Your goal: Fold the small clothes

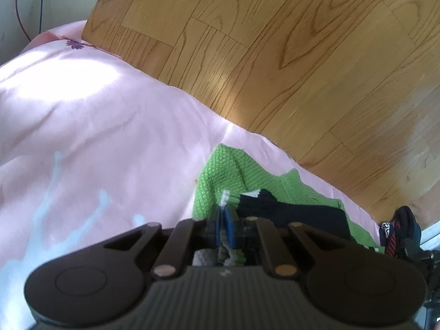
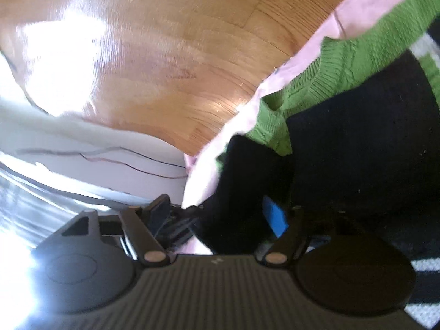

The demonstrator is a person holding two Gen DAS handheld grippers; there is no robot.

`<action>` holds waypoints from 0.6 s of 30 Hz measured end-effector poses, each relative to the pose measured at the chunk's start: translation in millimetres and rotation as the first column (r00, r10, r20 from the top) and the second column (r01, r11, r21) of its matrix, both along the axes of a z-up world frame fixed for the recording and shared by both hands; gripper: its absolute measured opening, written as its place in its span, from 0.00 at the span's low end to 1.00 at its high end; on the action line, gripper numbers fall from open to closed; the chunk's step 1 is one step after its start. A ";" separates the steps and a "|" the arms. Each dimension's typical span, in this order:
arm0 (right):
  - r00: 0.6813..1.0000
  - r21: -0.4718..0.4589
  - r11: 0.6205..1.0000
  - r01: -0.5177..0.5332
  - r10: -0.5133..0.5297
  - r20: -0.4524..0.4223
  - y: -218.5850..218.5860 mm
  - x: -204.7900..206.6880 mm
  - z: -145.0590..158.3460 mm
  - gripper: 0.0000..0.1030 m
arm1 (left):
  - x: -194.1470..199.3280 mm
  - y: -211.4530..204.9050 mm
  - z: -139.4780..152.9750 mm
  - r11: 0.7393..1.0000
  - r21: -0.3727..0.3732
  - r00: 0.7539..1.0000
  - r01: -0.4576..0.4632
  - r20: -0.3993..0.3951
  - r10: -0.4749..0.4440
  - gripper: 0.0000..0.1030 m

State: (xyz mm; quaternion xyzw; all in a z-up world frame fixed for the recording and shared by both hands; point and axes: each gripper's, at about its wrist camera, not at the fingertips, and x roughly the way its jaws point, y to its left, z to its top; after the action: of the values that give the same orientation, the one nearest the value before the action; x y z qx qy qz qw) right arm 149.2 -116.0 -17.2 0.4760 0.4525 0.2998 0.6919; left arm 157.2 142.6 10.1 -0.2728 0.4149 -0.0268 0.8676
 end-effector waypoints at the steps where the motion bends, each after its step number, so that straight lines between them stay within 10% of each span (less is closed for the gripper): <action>1: 1.000 0.012 1.000 0.003 -0.003 -0.013 -0.8 -0.2 -1.0 0.77 | -0.1 0.1 -0.2 1.000 0.000 1.000 0.000 0.000 0.000 0.06; 5: 0.999 -0.043 0.999 0.009 -0.011 -0.043 2.4 3.4 1.6 0.77 | -0.5 -0.2 0.1 1.000 0.002 1.000 0.000 0.000 0.000 0.06; 11: 0.999 -0.379 0.925 -0.012 0.024 0.027 45.9 2.0 25.9 0.75 | -0.7 -0.3 0.3 1.000 -0.001 1.000 -0.002 -0.001 0.002 0.06; 14: 0.995 -0.491 0.871 -0.019 0.063 0.072 66.0 -1.0 33.0 0.24 | -0.4 0.3 0.5 1.000 -0.005 1.000 -0.001 -0.001 0.001 0.07; 18: 0.940 -0.529 0.849 0.003 0.177 0.290 77.7 -20.6 57.7 0.15 | -0.2 0.3 0.9 1.000 -0.003 1.000 0.003 0.001 -0.003 0.07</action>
State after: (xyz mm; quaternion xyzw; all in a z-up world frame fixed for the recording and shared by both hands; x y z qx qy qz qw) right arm 128.6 -38.3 40.5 0.1923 0.4165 0.2721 0.8459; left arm 157.0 142.9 11.0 -0.2732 0.4149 -0.0288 0.8674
